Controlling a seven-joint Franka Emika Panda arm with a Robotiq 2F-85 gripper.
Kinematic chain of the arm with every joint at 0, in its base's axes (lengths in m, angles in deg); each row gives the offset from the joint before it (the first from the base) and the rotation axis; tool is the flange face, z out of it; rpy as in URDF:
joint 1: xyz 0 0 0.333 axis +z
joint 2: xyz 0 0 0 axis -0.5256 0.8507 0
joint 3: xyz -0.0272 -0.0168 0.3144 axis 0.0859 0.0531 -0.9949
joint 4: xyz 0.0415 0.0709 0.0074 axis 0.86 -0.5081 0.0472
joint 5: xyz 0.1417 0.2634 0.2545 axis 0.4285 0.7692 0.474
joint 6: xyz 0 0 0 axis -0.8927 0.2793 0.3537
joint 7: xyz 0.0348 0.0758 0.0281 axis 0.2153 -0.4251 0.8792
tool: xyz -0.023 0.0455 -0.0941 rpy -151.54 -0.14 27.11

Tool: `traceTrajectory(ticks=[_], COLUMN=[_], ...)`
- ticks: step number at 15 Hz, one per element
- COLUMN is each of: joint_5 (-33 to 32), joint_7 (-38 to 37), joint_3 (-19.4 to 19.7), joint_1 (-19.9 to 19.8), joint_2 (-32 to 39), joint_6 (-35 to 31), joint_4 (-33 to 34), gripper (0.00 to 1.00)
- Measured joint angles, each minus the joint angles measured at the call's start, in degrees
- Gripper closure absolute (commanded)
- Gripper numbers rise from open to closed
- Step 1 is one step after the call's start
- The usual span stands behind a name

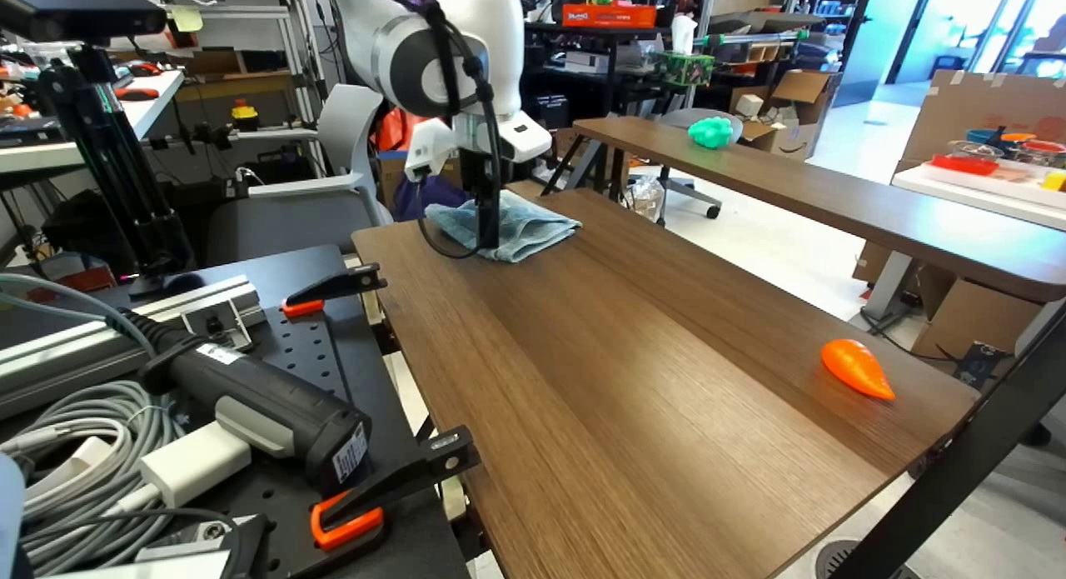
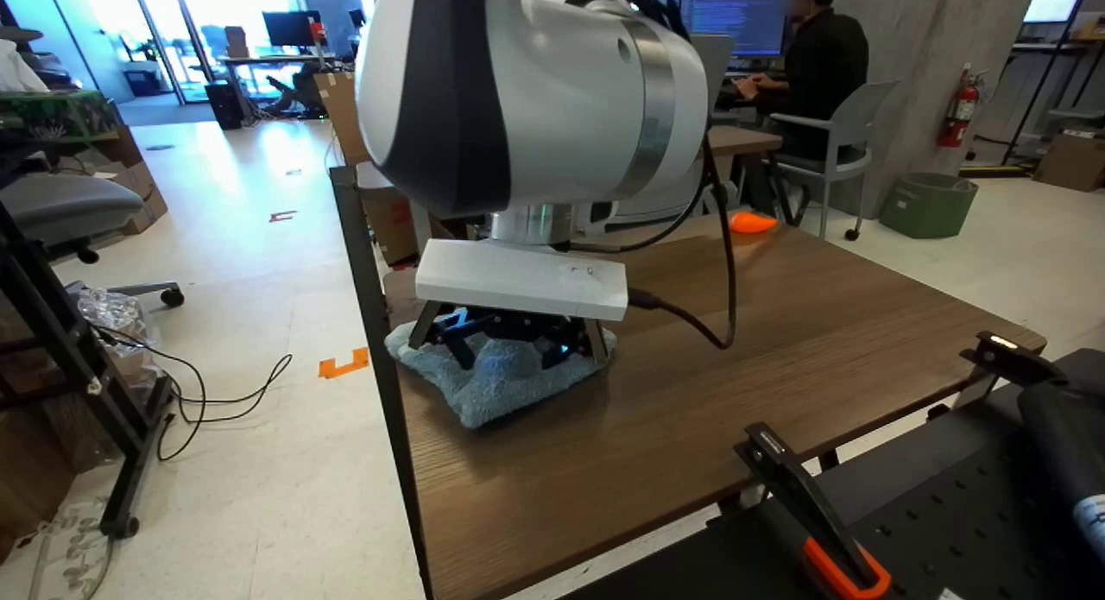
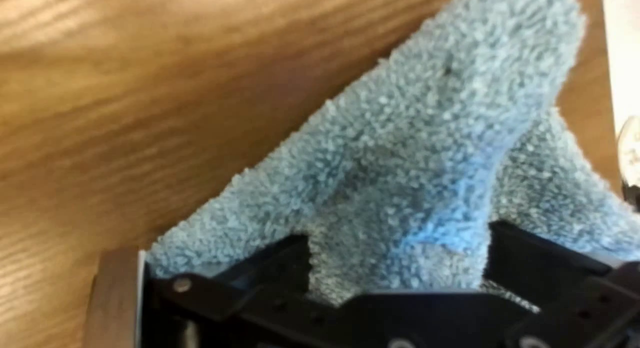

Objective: Wipe the table with the towel

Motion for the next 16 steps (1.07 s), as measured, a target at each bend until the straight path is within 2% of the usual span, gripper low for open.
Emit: traceTrajectory(ticks=[5, 9, 13, 16], joint_5=[-6.97, -10.23, -10.61, -10.34], joint_7=[4.65, 6.22, 3.56, 0.78], joint_3=[1.90, 8.71, 17.72, 20.78], joint_1=[1.69, 1.28, 0.34, -2.53], joint_2=[-6.56, -9.96, -8.49, -5.79], joint_6=[-1.66, -3.08, -3.08, -2.35], joint_4=[-13.33, -20.71, -19.72, -15.70], gripper=[0.00, 0.00, 0.00, 0.00])
